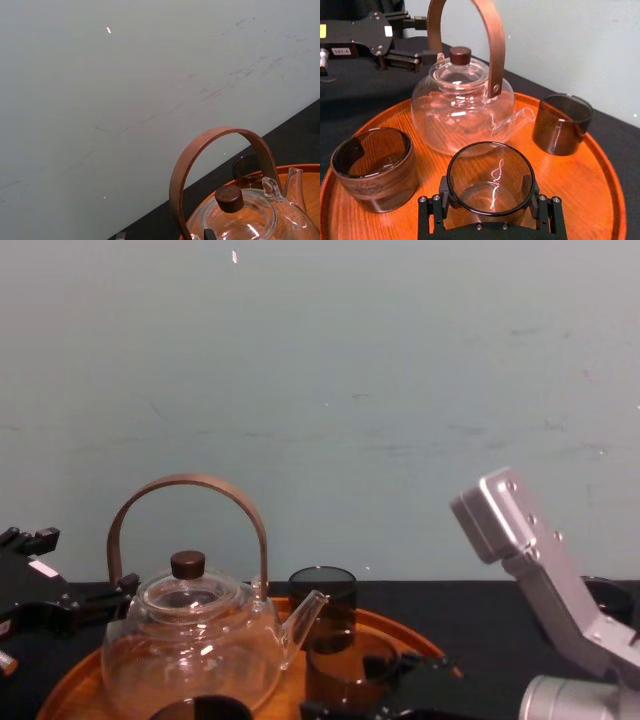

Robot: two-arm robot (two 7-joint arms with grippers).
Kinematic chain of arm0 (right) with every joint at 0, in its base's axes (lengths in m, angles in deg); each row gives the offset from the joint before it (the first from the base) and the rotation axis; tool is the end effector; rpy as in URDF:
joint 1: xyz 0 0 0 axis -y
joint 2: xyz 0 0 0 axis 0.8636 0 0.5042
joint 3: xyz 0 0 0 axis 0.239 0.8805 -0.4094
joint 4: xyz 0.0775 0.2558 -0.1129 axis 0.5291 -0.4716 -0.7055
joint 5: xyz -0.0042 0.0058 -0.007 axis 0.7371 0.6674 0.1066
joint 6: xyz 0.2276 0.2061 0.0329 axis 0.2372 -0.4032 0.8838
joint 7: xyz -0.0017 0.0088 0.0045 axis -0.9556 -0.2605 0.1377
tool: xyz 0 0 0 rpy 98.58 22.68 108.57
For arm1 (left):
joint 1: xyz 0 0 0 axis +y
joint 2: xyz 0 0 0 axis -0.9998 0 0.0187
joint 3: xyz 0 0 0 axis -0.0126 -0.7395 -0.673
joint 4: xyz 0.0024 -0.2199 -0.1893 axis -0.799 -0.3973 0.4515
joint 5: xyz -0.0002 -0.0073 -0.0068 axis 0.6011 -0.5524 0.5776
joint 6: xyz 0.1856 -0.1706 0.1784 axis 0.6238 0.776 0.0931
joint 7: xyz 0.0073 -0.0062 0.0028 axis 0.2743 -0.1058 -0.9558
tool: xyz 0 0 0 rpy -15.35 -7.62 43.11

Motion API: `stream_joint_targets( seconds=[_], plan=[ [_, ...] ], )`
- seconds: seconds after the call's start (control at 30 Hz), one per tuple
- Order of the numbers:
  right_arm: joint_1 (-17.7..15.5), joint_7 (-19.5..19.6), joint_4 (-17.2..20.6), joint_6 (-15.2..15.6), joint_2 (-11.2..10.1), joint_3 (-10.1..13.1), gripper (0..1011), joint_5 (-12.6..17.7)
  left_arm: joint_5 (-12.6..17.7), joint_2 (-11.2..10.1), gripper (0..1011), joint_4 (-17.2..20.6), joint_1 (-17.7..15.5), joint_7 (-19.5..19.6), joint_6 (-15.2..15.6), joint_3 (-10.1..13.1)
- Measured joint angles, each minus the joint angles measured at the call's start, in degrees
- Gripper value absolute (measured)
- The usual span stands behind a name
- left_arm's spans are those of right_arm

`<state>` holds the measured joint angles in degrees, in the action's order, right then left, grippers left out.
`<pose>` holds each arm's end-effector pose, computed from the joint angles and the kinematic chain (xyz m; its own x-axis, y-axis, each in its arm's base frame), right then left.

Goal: Pick up the glass from the table and place it on the tray.

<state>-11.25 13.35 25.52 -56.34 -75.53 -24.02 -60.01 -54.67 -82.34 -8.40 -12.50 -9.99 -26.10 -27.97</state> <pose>0.3922 0.0490 -0.3260 0.7614 -0.6470 0.0417 0.6324 0.7270 -0.2673 0.3581 0.0827 -0.3022 0.2921 0.8803 0.3737 -0.9553 0.2872 0.0702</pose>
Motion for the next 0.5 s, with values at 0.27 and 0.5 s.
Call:
stream_joint_targets(
  seconds=[0.27,0.5],
  plan=[
    [-0.46,-1.06,-1.50,-0.70,0.66,-1.54,906,0.12,0.00,0.00,1010,0.00,0.00,0.00,0.00,0.00],
    [-0.55,-1.31,-1.57,-0.70,0.77,-2.14,906,-0.14,0.00,0.00,1010,0.00,0.00,0.00,0.00,0.00]
  ],
)
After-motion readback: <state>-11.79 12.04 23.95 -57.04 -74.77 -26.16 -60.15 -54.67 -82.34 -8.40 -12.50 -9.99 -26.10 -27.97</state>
